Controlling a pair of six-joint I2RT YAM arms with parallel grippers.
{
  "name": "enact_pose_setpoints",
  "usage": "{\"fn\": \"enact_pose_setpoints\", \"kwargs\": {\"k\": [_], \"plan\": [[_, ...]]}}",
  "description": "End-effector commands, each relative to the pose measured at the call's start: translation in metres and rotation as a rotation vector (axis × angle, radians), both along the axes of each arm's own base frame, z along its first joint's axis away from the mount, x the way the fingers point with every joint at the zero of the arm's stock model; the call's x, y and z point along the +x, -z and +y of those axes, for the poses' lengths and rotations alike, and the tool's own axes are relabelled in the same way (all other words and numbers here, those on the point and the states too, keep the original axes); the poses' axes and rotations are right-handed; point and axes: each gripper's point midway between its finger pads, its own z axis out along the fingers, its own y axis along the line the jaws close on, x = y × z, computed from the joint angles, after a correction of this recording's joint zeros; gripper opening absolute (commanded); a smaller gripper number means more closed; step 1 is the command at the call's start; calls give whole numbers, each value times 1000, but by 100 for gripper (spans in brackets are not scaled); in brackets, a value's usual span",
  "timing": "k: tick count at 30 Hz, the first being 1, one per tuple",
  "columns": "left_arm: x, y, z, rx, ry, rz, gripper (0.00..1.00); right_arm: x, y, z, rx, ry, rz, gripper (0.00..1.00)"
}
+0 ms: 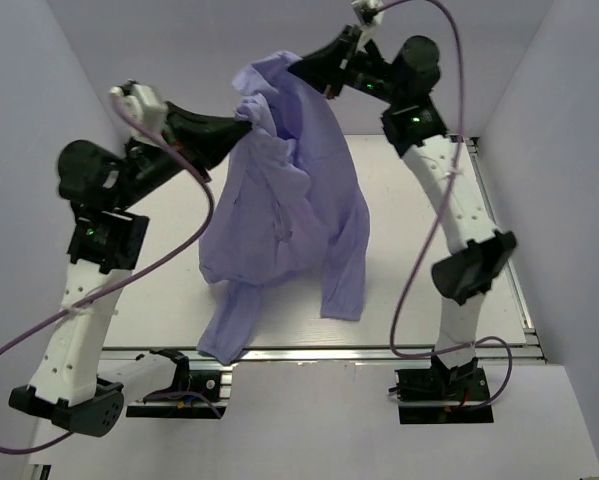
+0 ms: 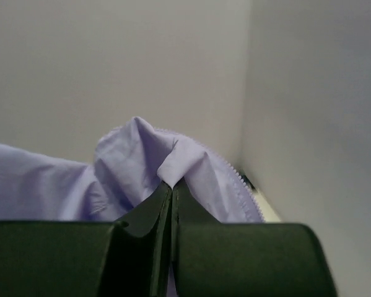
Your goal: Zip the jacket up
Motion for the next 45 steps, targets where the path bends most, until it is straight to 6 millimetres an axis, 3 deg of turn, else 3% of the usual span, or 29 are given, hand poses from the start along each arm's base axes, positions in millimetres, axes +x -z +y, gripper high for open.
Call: {"fn": "enact_pose_setpoints", "kwargs": {"k": [1,2,3,5,9,15,16,18,19,20,21,22,23,24,25,26,27,28,29,30,31,33,34,35,36,38,39,41,45], "plan": [[-14,-47,28,-126,-123,57,0,-48,-33,53,176,-243,-92,0],[-18,-55,32,-141,-141,53,0,-45,-39,52,206,-228,-55,0],[-22,-63,36,-151,-156,47,0,-62,-43,69,245,-267,-63,0],[-34,-82,45,-163,-188,15,0,-68,-47,86,306,-248,-82,0],[-44,-105,57,-171,-236,-14,0,-120,-55,125,323,-282,-191,0],[-34,-91,49,-121,-221,26,0,-139,-70,115,331,-275,-265,0],[-30,-84,45,-113,-204,36,0,-129,-55,117,298,-271,-226,0],[-22,-64,32,-93,-142,88,0,-119,-53,92,283,-262,-216,0],[-7,-38,21,-65,-112,145,0,-100,-23,93,231,-250,-138,0],[0,-21,11,-63,-61,210,0,-89,-11,84,207,-238,-100,0],[-6,0,-5,-16,58,237,0,-80,-7,57,177,-232,-131,0],[11,38,-20,-18,106,291,0,-69,10,46,147,-224,-84,0],[11,59,-33,-25,152,348,0,-40,58,27,71,-183,2,0],[0,75,-59,-10,231,347,0,-36,67,10,48,-157,10,0],[13,118,-77,2,192,443,0,-25,88,-4,16,-123,47,0],[3,147,-116,46,243,468,0,-10,129,-30,-33,-74,118,0],[-16,157,-131,71,300,473,0,-4,149,-43,-53,-44,149,0],[-8,199,-157,132,303,563,0,3,170,-56,-72,-10,188,0],[-13,219,-176,182,334,592,0,19,204,-83,-104,73,247,4],[-24,238,-197,230,376,637,0,24,215,-98,-117,113,287,8],[-19,289,-217,321,385,751,0,30,229,-114,-129,141,327,9],[-36,304,-240,376,498,804,23,45,254,-159,-131,208,446,26],[-37,312,-246,388,520,825,44,49,256,-173,-120,227,480,35],[-38,325,-253,408,536,852,97,53,260,-195,-108,250,540,70],[-35,321,-256,409,522,852,98,58,253,-207,-102,280,545,89],[-28,317,-254,432,471,827,98,74,252,-228,-122,416,565,89],[-15,312,-250,439,379,827,98,70,272,-237,-209,480,654,89],[-3,296,-240,444,282,776,98,77,271,-258,-254,646,724,89],[46,286,-193,468,-111,739,98,27,312,-290,-334,875,1002,89]]}}
